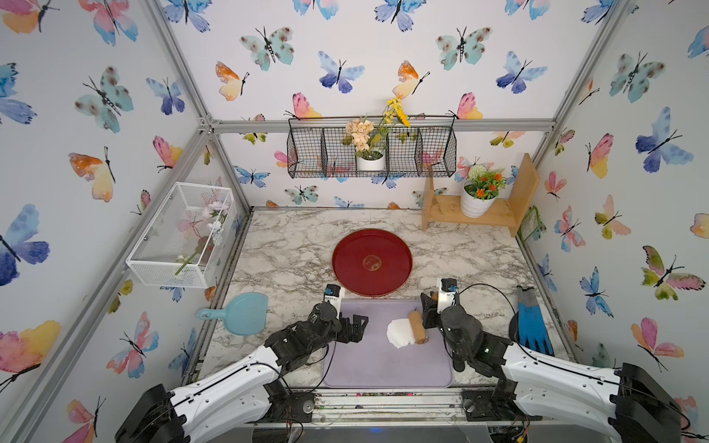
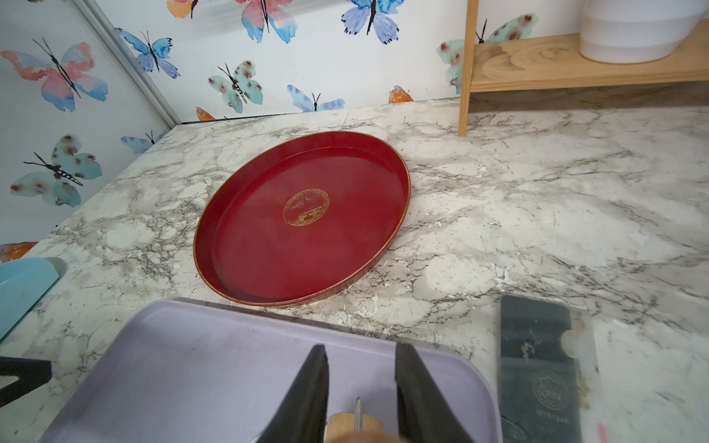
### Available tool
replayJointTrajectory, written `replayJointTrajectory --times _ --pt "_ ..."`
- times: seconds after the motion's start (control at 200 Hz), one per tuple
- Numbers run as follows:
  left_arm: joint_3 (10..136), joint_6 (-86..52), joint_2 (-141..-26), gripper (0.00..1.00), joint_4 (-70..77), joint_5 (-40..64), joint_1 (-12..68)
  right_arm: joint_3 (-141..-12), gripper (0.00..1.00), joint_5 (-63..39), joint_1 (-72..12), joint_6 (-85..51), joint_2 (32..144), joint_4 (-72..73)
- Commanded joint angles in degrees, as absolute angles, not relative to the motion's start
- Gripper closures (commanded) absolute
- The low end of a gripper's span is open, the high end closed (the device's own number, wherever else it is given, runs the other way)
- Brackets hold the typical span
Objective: Roll out the dumpling wrappers from the dough
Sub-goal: Flatten out the dough on the work surface.
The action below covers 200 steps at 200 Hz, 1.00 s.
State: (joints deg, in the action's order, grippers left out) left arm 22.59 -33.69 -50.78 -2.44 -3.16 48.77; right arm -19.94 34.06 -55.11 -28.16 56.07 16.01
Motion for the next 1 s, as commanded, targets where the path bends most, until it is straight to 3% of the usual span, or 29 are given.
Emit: replayJointTrajectory --times 0.0,0.095,0.275,0.736,0.996 --pt "22.1 -33.8 -51.0 0.01 -1.7 -4.7 48.9 -17.1 0.98 40.5 -54.9 -27.2 54.7 7.1" --pt "22.1 -33.7 -50.8 0.01 -2.1 -4.8 48.9 -16.1 0.98 39.7 -54.9 -26.2 52.2 7.5" --pt "22.0 -33.8 -50.3 0.01 -2.0 -5.1 48.8 -12.6 0.98 26.9 -54.9 -20.0 50.8 16.8" --pt "21.8 -33.8 -49.1 0.01 -2.8 -5.4 48.9 -12.0 0.98 10.2 -54.9 -18.0 60.5 29.6" --pt "21.7 -33.7 -48.3 0.01 -3.6 -5.4 48.9 -12.1 0.98 22.8 -54.9 -21.7 52.4 24.5"
